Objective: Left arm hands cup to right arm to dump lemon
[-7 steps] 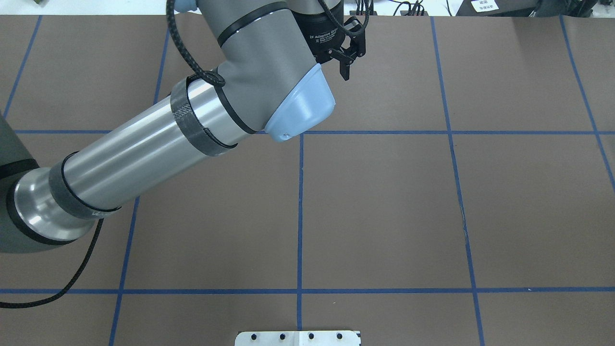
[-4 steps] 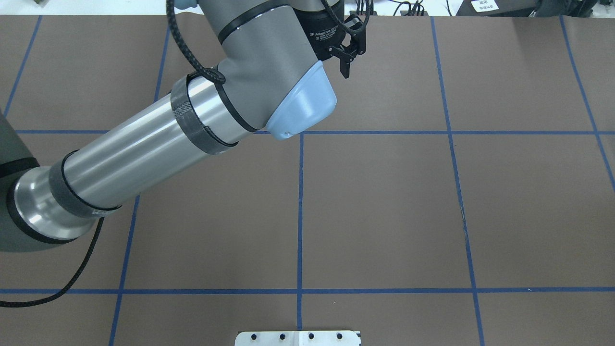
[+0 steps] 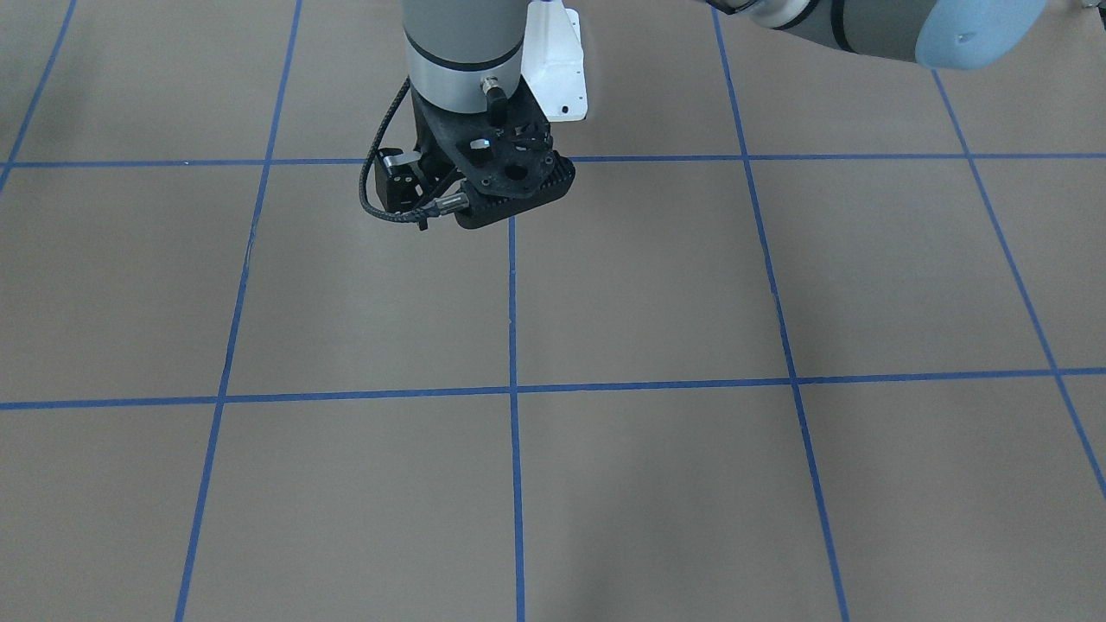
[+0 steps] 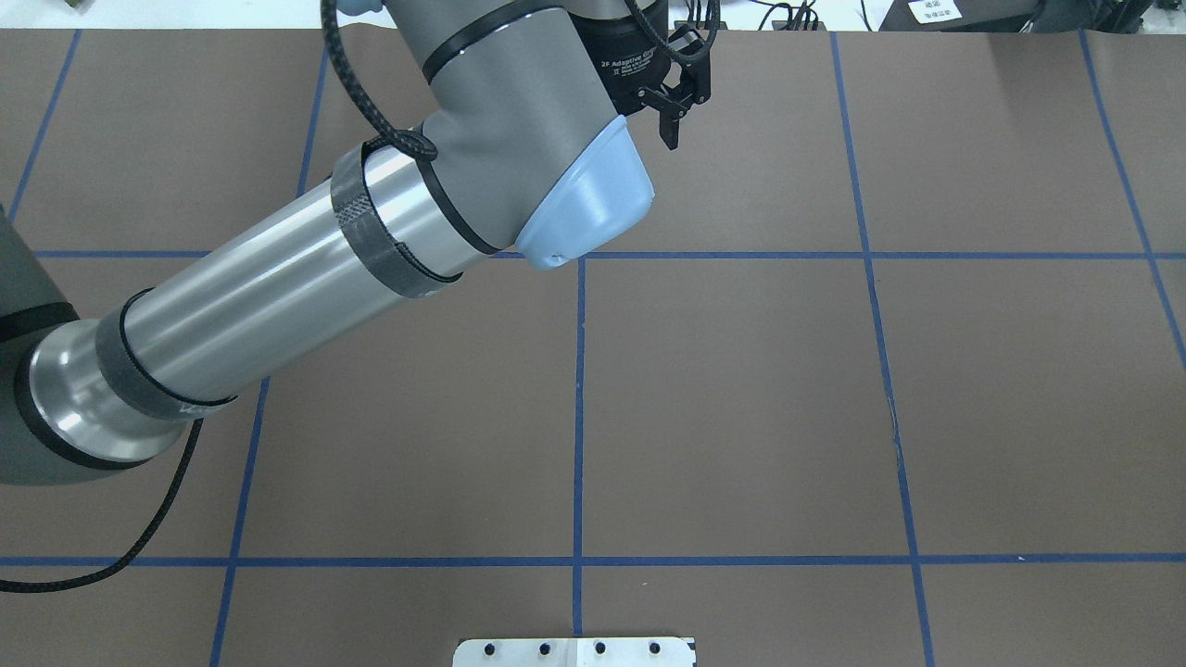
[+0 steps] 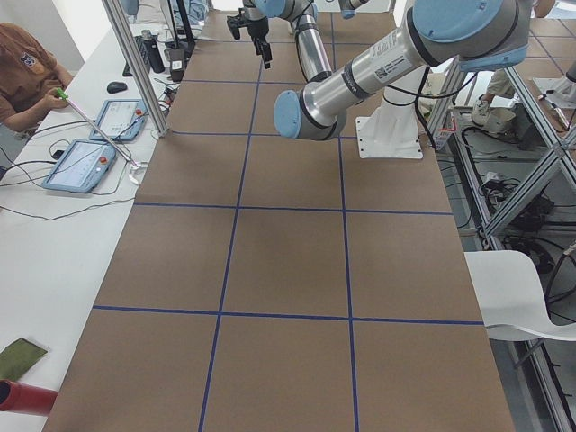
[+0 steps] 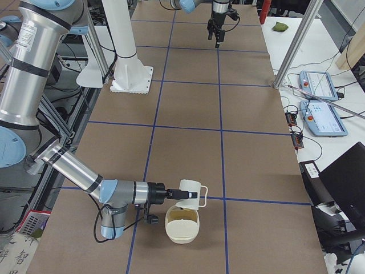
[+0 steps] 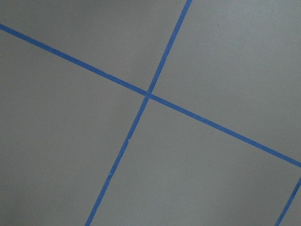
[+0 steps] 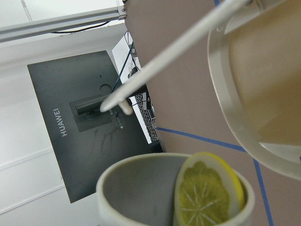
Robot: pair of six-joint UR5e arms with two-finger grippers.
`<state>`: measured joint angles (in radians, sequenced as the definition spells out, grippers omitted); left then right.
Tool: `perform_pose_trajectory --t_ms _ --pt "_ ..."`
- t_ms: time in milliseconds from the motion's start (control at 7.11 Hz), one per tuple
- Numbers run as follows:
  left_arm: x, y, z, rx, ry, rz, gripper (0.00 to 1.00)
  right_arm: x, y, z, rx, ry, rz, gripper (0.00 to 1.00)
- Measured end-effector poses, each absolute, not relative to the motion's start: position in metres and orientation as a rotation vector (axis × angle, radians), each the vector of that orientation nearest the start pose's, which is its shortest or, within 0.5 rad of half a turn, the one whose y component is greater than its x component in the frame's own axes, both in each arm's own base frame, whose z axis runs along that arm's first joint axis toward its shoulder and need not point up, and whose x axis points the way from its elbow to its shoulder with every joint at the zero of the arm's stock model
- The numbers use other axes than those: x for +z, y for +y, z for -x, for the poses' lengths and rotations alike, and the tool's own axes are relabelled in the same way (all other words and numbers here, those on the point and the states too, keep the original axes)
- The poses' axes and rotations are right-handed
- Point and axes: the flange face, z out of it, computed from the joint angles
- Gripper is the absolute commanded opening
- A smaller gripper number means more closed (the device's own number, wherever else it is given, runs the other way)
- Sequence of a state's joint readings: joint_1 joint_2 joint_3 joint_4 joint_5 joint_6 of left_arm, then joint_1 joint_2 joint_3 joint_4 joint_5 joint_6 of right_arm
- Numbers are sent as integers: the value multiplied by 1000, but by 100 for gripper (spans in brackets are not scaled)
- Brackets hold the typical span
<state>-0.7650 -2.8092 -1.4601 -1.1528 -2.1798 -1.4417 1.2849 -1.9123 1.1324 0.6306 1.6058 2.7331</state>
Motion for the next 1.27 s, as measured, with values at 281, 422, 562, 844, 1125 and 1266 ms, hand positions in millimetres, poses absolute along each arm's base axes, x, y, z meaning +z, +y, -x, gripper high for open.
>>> perform_pose_trajectory --t_ms 281,422,562,844,1125,1266 --pt "-60 -539 -450 -379 876 218 100 760 -271 -55 1975 -1800 29 43" --pt "-60 -539 -450 -381 874 212 100 763 -268 -57 2005 -1805 70 43" --pt "-60 -540 -450 -382 872 207 100 765 -264 -60 2031 -1810 106 43" --pt "-61 -540 -450 -383 871 204 100 767 -261 -65 2100 -1833 190 42" --pt "-61 -539 -449 -385 868 203 100 772 -260 -66 2162 -1843 271 42" --pt "-62 -539 -449 -386 868 201 100 773 -260 -66 2182 -1845 297 42"
